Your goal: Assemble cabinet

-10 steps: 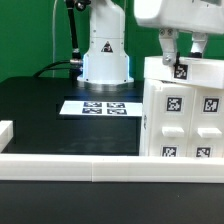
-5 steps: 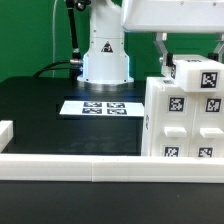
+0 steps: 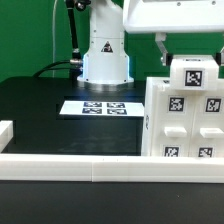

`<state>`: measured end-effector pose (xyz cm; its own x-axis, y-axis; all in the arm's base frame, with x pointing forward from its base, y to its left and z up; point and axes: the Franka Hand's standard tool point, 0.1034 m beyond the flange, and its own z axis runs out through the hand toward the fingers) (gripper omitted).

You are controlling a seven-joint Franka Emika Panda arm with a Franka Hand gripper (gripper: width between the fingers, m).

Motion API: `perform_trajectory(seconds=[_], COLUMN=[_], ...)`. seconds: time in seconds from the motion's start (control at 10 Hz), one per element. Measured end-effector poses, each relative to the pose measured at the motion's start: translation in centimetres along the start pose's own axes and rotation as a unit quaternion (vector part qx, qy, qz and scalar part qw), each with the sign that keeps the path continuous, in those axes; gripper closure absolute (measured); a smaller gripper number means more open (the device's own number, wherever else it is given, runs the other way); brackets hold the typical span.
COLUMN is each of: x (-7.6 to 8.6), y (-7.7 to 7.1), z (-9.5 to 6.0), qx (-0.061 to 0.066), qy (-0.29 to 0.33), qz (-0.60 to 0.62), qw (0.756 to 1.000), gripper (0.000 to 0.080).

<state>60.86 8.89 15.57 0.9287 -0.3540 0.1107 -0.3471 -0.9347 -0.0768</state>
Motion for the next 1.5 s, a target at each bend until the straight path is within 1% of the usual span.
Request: perform_trajectory(seconds=[0.2,0.4,0.5,0.6,0.7,0.8,0.9,1.1,1.2,1.3,1.4,1.5], x=[-0.4,-0.6,-0.6,-0.7,-0.7,-0.7,-0.8,-0.8,-0.9,-0.9,-1.0,-1.0], y=[-0.2,-0.5,-0.5,-0.6,-0.7,-0.8,-1.1,-1.5,-1.8,-1.8,-2.0,-2.0], z=[0.1,0.2,0.3,0.3,0.3,0.2,0.2,0.1,0.0,0.0,0.0,0.1], qx=[0.006,0.019,0.02,0.026,0.03,0.035,0.04,0.043,0.045,0.048,0.049,0.049], qy=[0.001,0.011,0.012,0.005,0.002,-0.006,-0.011,-0.017,-0.026,-0.032,-0.035,-0.035], qz=[0.107,0.259,0.297,0.373,0.405,0.471,0.544,0.603,0.663,0.682,0.688,0.683], qw=[0.994,0.966,0.955,0.927,0.914,0.881,0.838,0.796,0.747,0.729,0.723,0.728], gripper=[0.0235,0.0235,0.0235,0.0235,0.0235,0.0235,0.0235,0.0235,0.0235,0.0235,0.023,0.023])
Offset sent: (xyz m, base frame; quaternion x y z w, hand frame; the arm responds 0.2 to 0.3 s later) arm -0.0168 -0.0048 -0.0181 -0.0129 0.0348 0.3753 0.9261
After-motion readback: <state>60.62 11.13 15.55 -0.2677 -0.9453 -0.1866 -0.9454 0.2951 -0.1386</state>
